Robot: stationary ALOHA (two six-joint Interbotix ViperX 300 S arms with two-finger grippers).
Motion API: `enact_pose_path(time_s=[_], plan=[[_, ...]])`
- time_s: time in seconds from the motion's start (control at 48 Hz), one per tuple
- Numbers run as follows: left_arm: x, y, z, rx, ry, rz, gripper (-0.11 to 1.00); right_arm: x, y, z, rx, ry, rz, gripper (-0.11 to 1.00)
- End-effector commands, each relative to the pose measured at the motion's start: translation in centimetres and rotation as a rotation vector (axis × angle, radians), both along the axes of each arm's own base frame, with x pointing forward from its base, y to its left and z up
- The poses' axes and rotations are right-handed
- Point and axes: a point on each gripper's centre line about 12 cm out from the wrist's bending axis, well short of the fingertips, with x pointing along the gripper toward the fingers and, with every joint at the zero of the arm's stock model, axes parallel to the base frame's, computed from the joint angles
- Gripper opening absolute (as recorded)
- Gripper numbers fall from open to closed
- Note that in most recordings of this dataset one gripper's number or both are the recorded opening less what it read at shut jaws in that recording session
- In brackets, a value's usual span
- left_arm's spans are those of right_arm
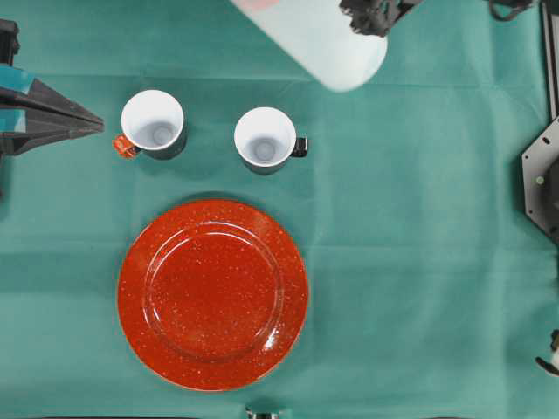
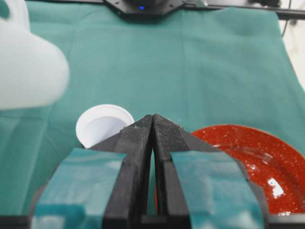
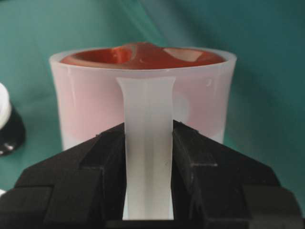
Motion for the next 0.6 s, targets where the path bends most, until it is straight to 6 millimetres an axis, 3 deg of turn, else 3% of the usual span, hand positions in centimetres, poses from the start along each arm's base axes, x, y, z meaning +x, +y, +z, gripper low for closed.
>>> enact_pose_path(time_s=[0.0,0.292,0.438,0.584], plan=[[0.2,-0.1,1.1,0.000,-0.028,-0.003,0.02,-0.2,-0.6,1.2,-0.016,-0.086,-0.021,0.25],[0.2,-0.1,1.2,-0.002,-0.029,-0.003,0.02,-2.3,-0.4,-1.5,0.023,-0.069,-0.050,0.25],[0.2,-0.1,1.2,0.000,-0.029,-0.003,0.02,-4.6,0.9,-2.3,0.054,-0.074,-0.062,0.25],[0.2,-0.1,1.1,0.000,-0.025,-0.003,0.02,-7.7,2.6,-1.6,0.078,-0.120,-0.078,0.23]])
